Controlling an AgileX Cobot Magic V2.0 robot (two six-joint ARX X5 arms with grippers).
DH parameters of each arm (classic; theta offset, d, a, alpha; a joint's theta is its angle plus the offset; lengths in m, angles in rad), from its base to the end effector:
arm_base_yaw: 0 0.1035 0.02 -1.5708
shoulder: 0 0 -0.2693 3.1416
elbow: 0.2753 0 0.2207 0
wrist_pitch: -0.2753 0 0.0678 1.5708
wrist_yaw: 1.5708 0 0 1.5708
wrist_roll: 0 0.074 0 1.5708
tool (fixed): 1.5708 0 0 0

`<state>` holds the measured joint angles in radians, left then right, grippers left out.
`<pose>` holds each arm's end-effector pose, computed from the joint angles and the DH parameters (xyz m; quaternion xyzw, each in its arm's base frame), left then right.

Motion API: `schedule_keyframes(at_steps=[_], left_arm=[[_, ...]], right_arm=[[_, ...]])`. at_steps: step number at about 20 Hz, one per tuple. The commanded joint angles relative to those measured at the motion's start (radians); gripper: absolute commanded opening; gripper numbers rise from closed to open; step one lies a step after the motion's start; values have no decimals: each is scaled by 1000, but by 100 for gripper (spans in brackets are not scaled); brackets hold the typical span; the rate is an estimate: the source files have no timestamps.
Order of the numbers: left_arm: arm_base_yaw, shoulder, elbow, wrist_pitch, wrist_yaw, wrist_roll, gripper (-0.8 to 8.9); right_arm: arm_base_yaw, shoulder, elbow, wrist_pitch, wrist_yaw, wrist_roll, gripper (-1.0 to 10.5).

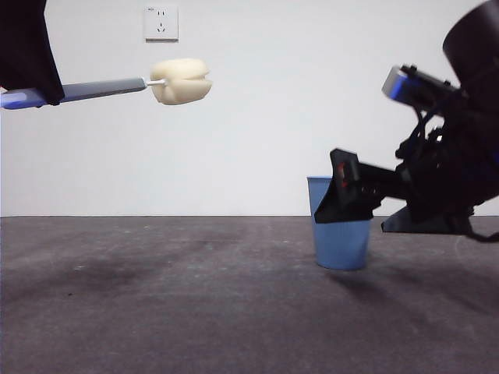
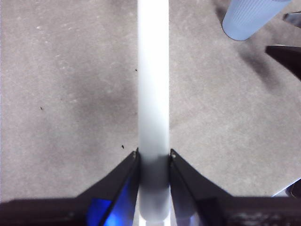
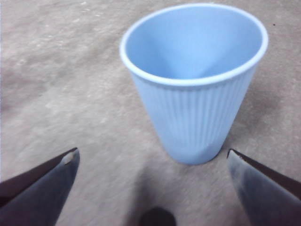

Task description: Pick up the cup brush,pick up the cup,insert the brush into the cup,clean the cup,put the cup brush back,put the cup back to the fixed position on the table

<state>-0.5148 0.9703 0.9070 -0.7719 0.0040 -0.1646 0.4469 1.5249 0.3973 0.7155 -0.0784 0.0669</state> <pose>0.1554 -0.0883 0.2670 0.0295 0.4104 -0.2014 0.8889 0.2524 0.1274 0.1497 -0.0058 0.2095 0.2473 0.9460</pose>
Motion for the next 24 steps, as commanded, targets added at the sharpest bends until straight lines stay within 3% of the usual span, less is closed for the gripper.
schedule_keyframes(at_steps=[1, 6, 10, 21, 24], left_arm=[[-3, -2, -1, -10, 3, 11, -8], [-3, -2, -1, -6, 2, 8, -8], [-3, -2, -1, -7, 3, 7, -9], [-23, -2, -1, -6, 0, 7, -9], [-23, -2, -1, -6, 0, 7, -9]], right_arm=[[-31, 73, -10, 95, -2, -8, 567], [-61, 166, -2, 248, -55, -25, 566], [-63, 211, 37, 253, -76, -70, 566], [-88, 311, 164, 302, -107, -65, 561], [-86, 321, 169, 300, -107, -65, 384]])
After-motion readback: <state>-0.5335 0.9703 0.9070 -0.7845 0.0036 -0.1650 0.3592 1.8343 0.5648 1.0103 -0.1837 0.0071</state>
